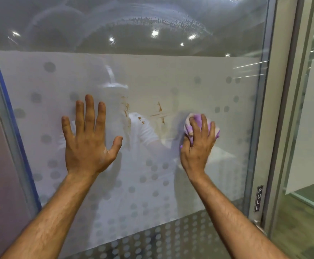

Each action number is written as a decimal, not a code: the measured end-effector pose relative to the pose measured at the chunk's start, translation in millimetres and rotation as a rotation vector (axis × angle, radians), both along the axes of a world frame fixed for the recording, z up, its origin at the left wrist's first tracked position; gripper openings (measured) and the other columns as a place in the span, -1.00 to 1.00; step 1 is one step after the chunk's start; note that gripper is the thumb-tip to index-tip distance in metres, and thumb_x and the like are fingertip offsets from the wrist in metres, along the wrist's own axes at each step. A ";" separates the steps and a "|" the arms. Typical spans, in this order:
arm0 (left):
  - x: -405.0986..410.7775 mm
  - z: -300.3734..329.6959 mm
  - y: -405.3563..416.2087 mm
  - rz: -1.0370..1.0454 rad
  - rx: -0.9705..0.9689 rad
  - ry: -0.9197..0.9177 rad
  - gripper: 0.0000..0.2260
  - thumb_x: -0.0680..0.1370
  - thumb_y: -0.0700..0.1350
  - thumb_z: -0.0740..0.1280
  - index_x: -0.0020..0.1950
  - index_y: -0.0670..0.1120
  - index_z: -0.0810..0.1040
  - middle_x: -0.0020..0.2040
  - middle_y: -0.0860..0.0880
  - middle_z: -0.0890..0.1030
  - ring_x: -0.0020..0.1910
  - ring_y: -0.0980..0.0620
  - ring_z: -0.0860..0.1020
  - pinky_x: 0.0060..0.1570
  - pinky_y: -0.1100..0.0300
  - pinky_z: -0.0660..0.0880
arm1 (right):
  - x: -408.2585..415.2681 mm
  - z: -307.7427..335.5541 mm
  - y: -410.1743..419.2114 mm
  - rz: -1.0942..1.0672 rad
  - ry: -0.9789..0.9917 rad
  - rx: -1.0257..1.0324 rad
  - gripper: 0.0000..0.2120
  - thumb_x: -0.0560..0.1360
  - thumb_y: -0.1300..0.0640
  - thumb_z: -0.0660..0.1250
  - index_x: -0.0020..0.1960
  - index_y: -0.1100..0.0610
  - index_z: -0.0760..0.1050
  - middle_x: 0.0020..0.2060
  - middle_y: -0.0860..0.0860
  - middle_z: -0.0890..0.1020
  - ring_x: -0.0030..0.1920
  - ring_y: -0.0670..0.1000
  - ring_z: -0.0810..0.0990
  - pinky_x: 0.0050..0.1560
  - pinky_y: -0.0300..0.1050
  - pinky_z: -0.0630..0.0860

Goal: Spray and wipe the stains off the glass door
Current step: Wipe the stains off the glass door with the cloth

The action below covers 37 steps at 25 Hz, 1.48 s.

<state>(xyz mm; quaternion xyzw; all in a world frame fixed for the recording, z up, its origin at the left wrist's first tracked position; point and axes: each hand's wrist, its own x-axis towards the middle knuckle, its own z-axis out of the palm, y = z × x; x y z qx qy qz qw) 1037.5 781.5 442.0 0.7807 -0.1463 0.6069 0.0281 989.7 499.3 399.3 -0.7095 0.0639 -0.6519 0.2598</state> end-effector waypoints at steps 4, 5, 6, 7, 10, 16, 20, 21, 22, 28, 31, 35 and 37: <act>0.0 -0.6 0.3 0.011 -0.001 0.006 -0.12 0.57 0.34 0.11 0.75 -0.04 -0.15 0.75 -0.14 -0.16 0.72 -0.11 -0.22 0.62 -0.21 -0.29 | 1.3 27.8 37.6 0.071 0.029 0.117 -0.51 0.59 0.11 0.15 0.51 0.02 0.38 0.58 0.04 0.29 0.60 0.25 0.11 0.54 0.37 -0.08; -0.9 -0.2 0.4 0.008 0.003 0.010 -0.12 0.57 0.34 0.11 0.75 -0.04 -0.15 0.75 -0.14 -0.15 0.73 -0.12 -0.21 0.62 -0.22 -0.27 | 1.1 41.5 43.9 0.103 0.019 0.134 -0.53 0.60 0.11 0.15 0.51 0.00 0.39 0.58 0.00 0.30 0.61 0.22 0.10 0.56 0.34 -0.12; -1.5 -0.3 0.2 0.008 0.006 0.011 -0.12 0.58 0.34 0.11 0.75 -0.04 -0.14 0.75 -0.14 -0.15 0.73 -0.13 -0.19 0.62 -0.23 -0.25 | 1.2 54.6 48.5 0.137 0.001 0.143 -0.55 0.61 0.13 0.17 0.50 -0.01 0.41 0.57 -0.03 0.31 0.61 0.19 0.10 0.57 0.32 -0.14; -1.7 -0.6 0.0 0.011 0.009 0.009 -0.12 0.58 0.34 0.11 0.75 -0.05 -0.14 0.75 -0.14 -0.15 0.73 -0.14 -0.17 0.62 -0.23 -0.26 | 1.7 65.4 51.5 0.169 -0.018 0.135 -0.56 0.61 0.15 0.18 0.48 -0.01 0.43 0.56 -0.04 0.33 0.61 0.16 0.11 0.57 0.31 -0.14; -1.2 -0.7 -0.1 0.022 0.010 -0.002 -0.12 0.57 0.33 0.12 0.75 -0.05 -0.13 0.75 -0.14 -0.14 0.73 -0.15 -0.16 0.62 -0.19 -0.32 | 2.1 79.0 54.5 0.220 -0.021 -0.008 -0.53 0.58 0.09 0.12 0.46 0.01 0.45 0.55 -0.03 0.36 0.61 0.17 0.11 0.56 0.32 -0.12; -1.6 -0.2 0.3 0.020 0.011 -0.005 -0.12 0.57 0.33 0.12 0.75 -0.04 -0.13 0.75 -0.15 -0.13 0.73 -0.15 -0.15 0.61 -0.15 -0.36 | 4.2 53.1 25.7 0.120 0.067 -0.465 -0.53 0.62 0.06 0.11 0.53 -0.05 0.36 0.58 -0.01 0.28 0.62 0.23 0.08 0.47 0.51 -0.02; -1.7 0.1 0.9 0.014 0.009 -0.001 -0.12 0.57 0.33 0.12 0.75 -0.05 -0.13 0.75 -0.14 -0.14 0.73 -0.17 -0.14 0.61 -0.16 -0.36 | 7.8 21.5 -10.2 -0.025 0.113 -0.430 -0.37 0.47 0.10 0.17 0.56 0.00 0.30 0.60 0.09 0.25 0.60 0.29 0.07 0.48 0.52 -0.04; -1.6 0.2 0.9 0.018 0.007 0.000 -0.12 0.57 0.33 0.12 0.75 -0.05 -0.12 0.75 -0.14 -0.15 0.73 -0.16 -0.14 0.61 -0.16 -0.35 | 8.3 15.0 -17.6 -0.044 0.116 -0.356 -0.34 0.47 0.08 0.17 0.58 0.01 0.27 0.60 0.11 0.23 0.60 0.31 0.06 0.49 0.51 -0.05; -1.8 0.2 0.7 0.021 0.006 0.003 -0.12 0.57 0.33 0.13 0.75 -0.05 -0.12 0.75 -0.14 -0.15 0.73 -0.16 -0.14 0.61 -0.16 -0.35 | 8.0 8.3 -22.9 -0.058 0.113 -0.279 -0.33 0.48 0.07 0.17 0.59 0.03 0.22 0.60 0.12 0.21 0.60 0.31 0.05 0.50 0.49 -0.06; -3.0 0.8 0.6 0.031 0.007 0.002 -0.12 0.57 0.34 0.11 0.75 -0.05 -0.11 0.75 -0.14 -0.14 0.73 -0.15 -0.15 0.61 -0.14 -0.37 | -8.6 -13.0 1.2 0.147 0.013 0.185 -0.46 0.59 0.21 0.17 0.57 0.06 0.27 0.56 0.03 0.34 0.60 0.14 0.20 0.58 0.30 0.05; -2.8 0.8 0.6 0.025 0.004 -0.001 -0.13 0.57 0.34 0.10 0.75 -0.05 -0.10 0.75 -0.14 -0.12 0.74 -0.18 -0.10 0.61 -0.14 -0.37 | -29.6 26.0 -2.0 0.320 -0.126 0.214 -0.50 0.57 0.21 0.14 0.50 -0.02 0.41 0.40 -0.13 0.54 0.34 -0.22 0.52 0.38 -0.17 0.44; -1.6 0.5 0.8 0.020 0.003 -0.004 -0.13 0.57 0.35 0.10 0.75 -0.05 -0.09 0.75 -0.15 -0.12 0.73 -0.18 -0.10 0.62 -0.16 -0.34 | -41.7 85.5 13.8 0.355 -0.245 0.007 -0.50 0.62 0.16 0.17 0.55 -0.02 0.29 0.50 -0.05 0.43 0.50 -0.01 0.40 0.49 -0.03 0.36; -2.1 0.2 0.9 0.023 0.007 -0.005 -0.13 0.57 0.35 0.10 0.75 -0.05 -0.09 0.75 -0.15 -0.11 0.73 -0.19 -0.09 0.62 -0.17 -0.33 | -27.6 97.1 37.6 0.342 -0.145 -0.069 -0.47 0.63 0.21 0.20 0.58 0.00 0.22 0.58 0.07 0.29 0.61 0.19 0.14 0.56 0.29 0.10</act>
